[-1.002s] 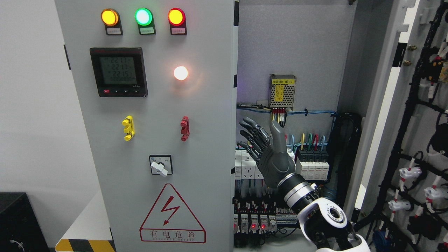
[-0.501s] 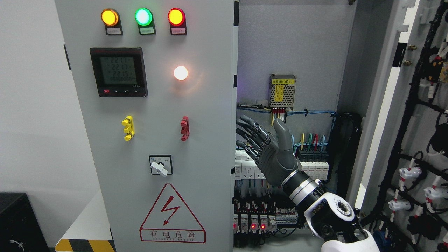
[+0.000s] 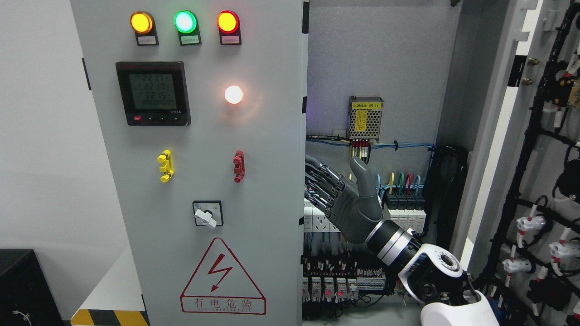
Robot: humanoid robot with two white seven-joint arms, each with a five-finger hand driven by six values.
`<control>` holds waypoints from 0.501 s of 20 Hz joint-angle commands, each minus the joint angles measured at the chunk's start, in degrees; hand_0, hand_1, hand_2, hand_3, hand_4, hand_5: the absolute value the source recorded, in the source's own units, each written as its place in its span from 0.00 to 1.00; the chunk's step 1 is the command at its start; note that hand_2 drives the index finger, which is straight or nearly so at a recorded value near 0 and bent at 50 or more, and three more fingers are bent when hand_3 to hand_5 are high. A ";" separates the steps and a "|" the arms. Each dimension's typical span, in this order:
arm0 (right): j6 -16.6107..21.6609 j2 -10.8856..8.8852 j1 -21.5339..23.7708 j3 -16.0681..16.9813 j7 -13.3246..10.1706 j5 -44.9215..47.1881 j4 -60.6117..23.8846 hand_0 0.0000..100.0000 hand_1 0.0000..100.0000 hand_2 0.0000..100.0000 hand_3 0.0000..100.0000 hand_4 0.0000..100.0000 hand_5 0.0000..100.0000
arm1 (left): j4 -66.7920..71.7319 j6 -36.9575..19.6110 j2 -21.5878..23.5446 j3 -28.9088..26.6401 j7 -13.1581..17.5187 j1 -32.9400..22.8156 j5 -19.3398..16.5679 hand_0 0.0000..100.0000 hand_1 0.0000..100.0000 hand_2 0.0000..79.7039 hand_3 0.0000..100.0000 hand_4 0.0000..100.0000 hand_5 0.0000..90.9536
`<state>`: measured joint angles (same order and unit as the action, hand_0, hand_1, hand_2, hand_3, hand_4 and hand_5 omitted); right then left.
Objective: Open door with both hands
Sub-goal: 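Hook the warning-sign door edge with the right hand and pull it open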
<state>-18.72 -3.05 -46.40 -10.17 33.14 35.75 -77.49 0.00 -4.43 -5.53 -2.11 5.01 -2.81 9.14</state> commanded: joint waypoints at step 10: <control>-0.53 -0.65 -3.34 2.08 7.73 0.11 6.65 0.00 0.00 0.00 0.00 0.00 0.00 | 0.79 -0.05 -0.01 0.01 -0.09 0.00 0.00 0.00 0.00 0.00 0.00 0.00 0.00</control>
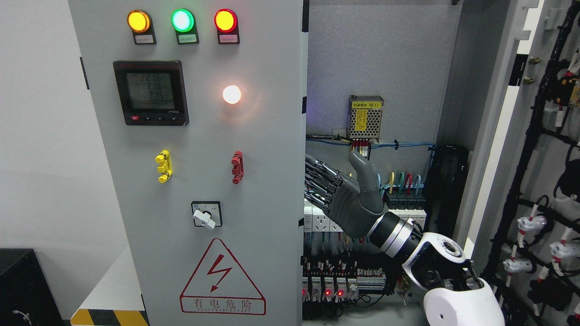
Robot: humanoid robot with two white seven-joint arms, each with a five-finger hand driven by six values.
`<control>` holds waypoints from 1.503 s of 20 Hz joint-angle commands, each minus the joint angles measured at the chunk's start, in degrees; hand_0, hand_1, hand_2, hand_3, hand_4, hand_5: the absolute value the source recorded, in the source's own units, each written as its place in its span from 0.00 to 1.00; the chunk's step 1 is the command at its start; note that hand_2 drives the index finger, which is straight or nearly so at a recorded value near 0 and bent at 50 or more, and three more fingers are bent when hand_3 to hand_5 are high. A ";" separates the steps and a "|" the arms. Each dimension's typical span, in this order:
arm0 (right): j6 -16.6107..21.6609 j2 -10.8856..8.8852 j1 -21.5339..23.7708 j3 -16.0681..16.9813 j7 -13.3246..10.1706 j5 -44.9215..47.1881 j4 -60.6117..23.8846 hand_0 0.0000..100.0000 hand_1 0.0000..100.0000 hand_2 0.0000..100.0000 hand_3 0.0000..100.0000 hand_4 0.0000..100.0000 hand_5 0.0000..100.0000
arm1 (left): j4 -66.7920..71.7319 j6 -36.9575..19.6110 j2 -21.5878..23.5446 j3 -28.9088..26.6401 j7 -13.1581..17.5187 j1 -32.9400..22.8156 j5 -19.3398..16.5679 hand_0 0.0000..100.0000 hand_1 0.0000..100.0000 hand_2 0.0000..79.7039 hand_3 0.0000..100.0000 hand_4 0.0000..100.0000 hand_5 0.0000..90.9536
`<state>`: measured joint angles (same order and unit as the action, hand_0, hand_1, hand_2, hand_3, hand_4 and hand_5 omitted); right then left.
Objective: Open door with both hands
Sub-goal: 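Hook the warning-sign door edge with the right hand and pull it open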
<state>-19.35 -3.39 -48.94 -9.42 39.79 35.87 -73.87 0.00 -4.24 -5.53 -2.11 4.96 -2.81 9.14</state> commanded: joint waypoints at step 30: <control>0.28 -0.57 24.77 -13.16 6.63 -0.98 -24.56 0.00 0.00 0.00 0.00 0.00 0.00 | 0.79 -0.24 -0.18 -0.17 0.05 1.49 0.00 0.00 0.00 0.00 0.00 0.00 0.00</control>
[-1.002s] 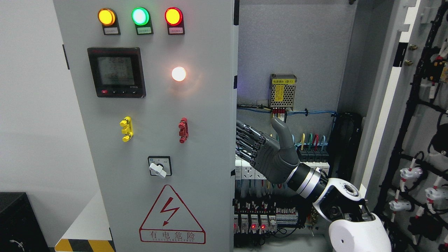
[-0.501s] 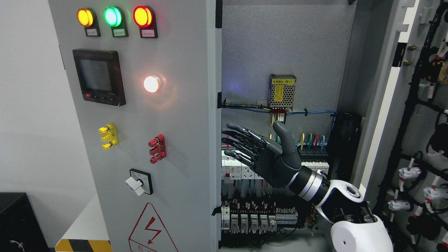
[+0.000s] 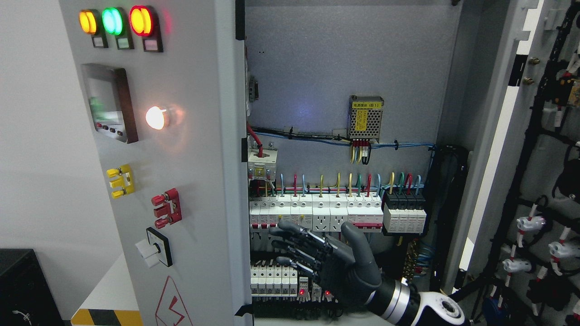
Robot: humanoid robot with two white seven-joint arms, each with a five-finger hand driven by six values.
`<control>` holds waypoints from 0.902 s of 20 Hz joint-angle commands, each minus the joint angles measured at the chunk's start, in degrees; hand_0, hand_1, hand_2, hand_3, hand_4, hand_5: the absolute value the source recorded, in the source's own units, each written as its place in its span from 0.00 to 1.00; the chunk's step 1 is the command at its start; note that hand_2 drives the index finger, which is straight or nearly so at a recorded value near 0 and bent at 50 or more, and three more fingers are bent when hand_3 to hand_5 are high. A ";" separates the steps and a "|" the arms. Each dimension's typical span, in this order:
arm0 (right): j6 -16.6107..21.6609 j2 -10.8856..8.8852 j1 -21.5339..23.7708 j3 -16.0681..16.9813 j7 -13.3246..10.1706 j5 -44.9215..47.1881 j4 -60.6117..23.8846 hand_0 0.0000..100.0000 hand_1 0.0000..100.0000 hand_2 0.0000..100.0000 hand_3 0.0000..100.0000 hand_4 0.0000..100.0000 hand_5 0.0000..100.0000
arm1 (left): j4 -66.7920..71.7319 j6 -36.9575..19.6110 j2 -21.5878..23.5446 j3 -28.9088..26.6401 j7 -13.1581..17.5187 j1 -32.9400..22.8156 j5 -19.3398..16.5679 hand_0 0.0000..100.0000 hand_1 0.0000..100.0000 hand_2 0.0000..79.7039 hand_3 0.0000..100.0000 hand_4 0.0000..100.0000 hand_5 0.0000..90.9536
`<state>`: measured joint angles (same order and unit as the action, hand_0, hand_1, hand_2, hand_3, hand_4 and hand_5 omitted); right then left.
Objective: Open door with both hands
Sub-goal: 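Hook the warning-sign door edge with the right hand and pull it open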
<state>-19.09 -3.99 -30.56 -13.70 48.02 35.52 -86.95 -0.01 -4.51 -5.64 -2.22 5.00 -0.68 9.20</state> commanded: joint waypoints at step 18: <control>-0.15 6.62 4.54 -21.46 -8.91 -3.52 -12.98 0.00 0.00 0.00 0.00 0.00 0.00 | 0.80 0.03 -0.07 -0.06 0.01 -0.64 -0.06 0.00 0.00 0.00 0.00 0.00 0.00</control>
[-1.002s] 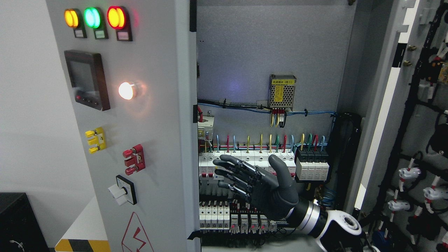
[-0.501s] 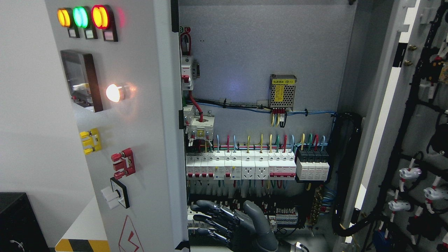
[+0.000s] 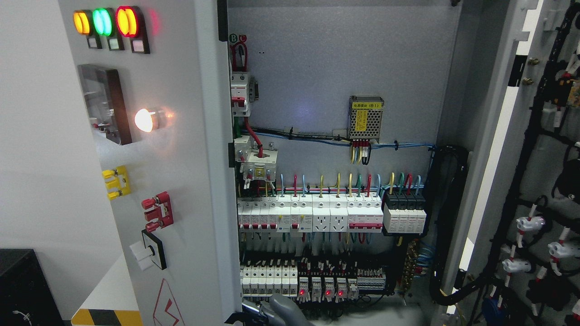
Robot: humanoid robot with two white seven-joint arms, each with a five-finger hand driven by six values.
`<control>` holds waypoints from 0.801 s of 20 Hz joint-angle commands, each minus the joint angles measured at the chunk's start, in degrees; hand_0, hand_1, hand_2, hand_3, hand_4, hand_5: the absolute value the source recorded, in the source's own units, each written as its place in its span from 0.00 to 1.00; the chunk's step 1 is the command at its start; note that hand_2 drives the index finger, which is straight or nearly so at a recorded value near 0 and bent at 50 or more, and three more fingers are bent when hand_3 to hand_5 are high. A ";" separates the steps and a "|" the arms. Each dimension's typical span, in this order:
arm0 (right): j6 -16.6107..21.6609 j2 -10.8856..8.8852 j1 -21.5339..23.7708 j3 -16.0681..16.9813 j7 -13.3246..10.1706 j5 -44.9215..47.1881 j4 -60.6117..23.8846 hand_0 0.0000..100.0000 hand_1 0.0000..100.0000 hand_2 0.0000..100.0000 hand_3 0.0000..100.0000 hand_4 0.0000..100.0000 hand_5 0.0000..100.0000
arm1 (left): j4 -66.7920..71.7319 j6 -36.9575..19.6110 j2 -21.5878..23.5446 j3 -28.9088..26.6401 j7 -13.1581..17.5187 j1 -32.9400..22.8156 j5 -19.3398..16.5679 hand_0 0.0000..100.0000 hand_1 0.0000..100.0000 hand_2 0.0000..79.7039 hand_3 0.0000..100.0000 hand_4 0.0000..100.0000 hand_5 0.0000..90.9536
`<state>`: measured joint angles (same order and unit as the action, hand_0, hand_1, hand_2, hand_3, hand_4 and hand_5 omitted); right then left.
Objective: Open door with both hands
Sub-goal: 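Hook the warning-sign door edge with the right hand and pull it open, then withdraw the right hand down out of view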
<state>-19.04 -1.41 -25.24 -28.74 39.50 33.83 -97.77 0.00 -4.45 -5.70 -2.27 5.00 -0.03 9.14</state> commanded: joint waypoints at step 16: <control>-1.96 9.67 -3.94 -15.63 -0.47 -7.20 2.84 0.00 0.00 0.00 0.00 0.00 0.00 | 0.88 -0.04 -0.02 -0.01 0.01 -1.29 0.00 0.00 0.00 0.00 0.00 0.00 0.00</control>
<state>-20.01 5.13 -28.54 -38.25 39.01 27.58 -96.88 0.00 -4.43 -5.71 -2.27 5.00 0.00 9.17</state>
